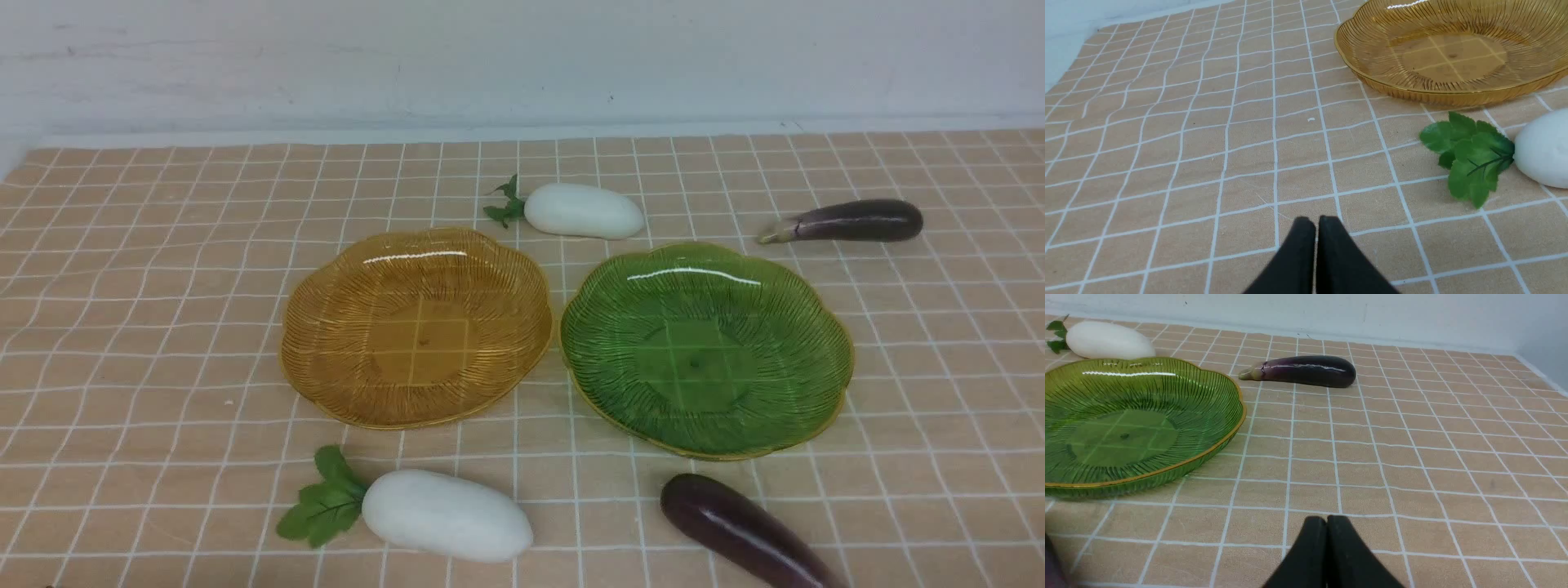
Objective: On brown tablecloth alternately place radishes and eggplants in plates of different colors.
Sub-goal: 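Put the eggplants into the green plate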
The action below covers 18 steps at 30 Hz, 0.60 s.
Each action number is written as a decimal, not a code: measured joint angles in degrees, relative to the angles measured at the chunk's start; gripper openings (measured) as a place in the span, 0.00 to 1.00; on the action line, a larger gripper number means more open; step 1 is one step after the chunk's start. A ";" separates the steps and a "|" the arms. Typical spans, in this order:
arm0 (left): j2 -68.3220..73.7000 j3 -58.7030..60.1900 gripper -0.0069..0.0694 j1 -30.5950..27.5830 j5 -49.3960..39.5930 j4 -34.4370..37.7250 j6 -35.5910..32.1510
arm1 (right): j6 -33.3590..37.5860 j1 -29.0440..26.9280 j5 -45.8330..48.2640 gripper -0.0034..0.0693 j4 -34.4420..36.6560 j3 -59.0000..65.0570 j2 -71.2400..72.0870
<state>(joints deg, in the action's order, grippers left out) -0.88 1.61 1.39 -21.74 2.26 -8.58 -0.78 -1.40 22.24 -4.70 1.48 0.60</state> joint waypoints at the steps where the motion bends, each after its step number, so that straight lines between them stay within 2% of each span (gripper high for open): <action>1: 0.00 0.00 0.09 0.00 0.00 0.00 0.00 | 0.00 0.00 0.00 0.03 0.00 0.00 0.00; 18: 0.00 0.00 0.09 0.00 0.13 -0.41 -0.25 | 0.00 0.00 0.00 0.03 0.00 0.00 0.00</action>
<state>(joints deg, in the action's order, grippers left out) -0.88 1.61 1.39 -21.61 1.85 -8.83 -0.78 -1.40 22.24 -4.70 1.48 0.60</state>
